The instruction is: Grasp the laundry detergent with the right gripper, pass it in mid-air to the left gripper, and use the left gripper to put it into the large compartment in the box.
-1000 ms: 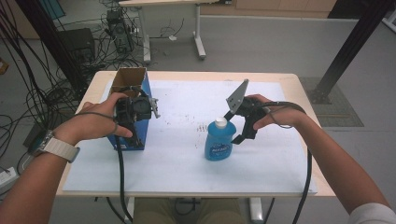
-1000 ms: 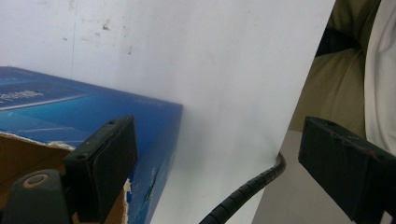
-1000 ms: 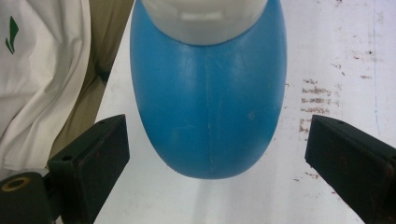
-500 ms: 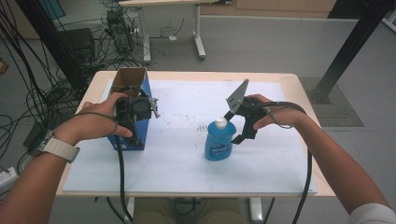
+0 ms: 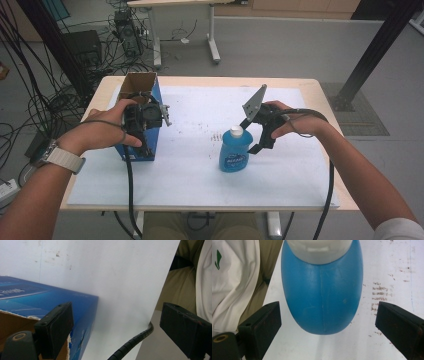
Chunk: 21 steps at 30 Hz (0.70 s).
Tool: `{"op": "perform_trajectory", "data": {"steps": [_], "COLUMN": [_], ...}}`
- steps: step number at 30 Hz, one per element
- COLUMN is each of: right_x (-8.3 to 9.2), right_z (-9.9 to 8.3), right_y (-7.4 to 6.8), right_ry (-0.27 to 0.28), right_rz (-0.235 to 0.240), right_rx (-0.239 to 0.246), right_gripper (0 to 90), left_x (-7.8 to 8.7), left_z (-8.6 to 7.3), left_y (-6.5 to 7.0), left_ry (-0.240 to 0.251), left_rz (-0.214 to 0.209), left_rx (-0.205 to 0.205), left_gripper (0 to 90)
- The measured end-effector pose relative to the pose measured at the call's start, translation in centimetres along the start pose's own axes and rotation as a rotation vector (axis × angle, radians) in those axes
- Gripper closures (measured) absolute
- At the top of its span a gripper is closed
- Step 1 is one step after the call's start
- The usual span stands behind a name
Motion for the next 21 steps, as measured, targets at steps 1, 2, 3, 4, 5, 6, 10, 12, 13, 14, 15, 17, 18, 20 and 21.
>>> {"op": "perform_trajectory", "data": {"steps": [1,2,3,4,5,6,10,12,13,14,15,17,18,20,21], "right_x": [0.01,0.02,0.02,0.02,0.03,0.03,0.08,0.11,0.12,0.13,0.13,0.14,0.15,0.18,0.18], "right_z": [-0.02,-0.02,-0.02,-0.01,0.01,0.02,0.03,0.00,-0.02,-0.05,-0.07,-0.07,-0.05,-0.01,0.00], "right_y": [0.01,0.01,0.00,-0.01,-0.01,-0.02,-0.01,0.00,0.00,0.00,0.02,0.04,0.04,0.06,0.07], "right_ry": [-0.001,-0.001,-0.001,0.000,0.000,0.001,0.003,0.003,0.002,0.001,0.001,0.001,0.002,0.003,0.004], "right_rz": [0.000,-0.001,-0.001,-0.001,0.000,0.000,-0.001,-0.001,0.000,-0.001,-0.002,-0.002,-0.002,-0.002,-0.002], "right_rx": [-0.001,0.000,-0.001,-0.001,-0.001,-0.002,-0.002,-0.002,-0.002,-0.004,-0.006,-0.007,-0.006,-0.003,-0.004], "right_gripper": [6.4,6.4,6.4,6.4,6.4,6.4,6.4,6.4,6.4,6.4,6.4,6.4,6.5,6.5,6.5], "left_x": [-0.01,0.01,0.00,-0.01,0.02,0.00,0.03,0.07,0.06,0.06,0.05,0.09,0.10,0.13,0.10], "left_z": [0.00,-0.02,-0.01,-0.01,-0.01,0.02,0.10,0.12,0.14,0.13,0.13,0.09,0.06,0.04,0.06], "left_y": [0.00,-0.04,-0.02,-0.03,-0.04,-0.01,-0.03,-0.07,-0.08,-0.10,-0.10,-0.10,-0.08,-0.10,-0.15], "left_ry": [0.004,0.003,0.004,0.004,0.000,0.002,0.002,0.002,0.005,0.003,0.003,0.000,0.000,0.000,0.005], "left_rz": [0.001,0.003,0.002,0.003,0.002,0.001,0.002,0.003,0.003,0.003,0.003,0.002,0.002,0.003,0.006], "left_rx": [0.002,-0.001,0.001,0.003,-0.001,0.001,-0.001,-0.001,-0.001,-0.003,-0.003,-0.002,0.002,0.000,-0.002], "left_gripper": [12.3,12.4,12.3,12.4,12.3,12.4,12.4,12.4,12.4,12.4,12.4,12.4,12.4,12.4,12.4]}}
Point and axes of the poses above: each handheld gripper's, and its own axes: x roughly backward along the jaws, z roughly out of its top, y roughly to its right, the point moved 10 cm from there along -x, roughly forward along the jaws, and after that the axes turned 11 degrees about -z, right-handed, at the moved point
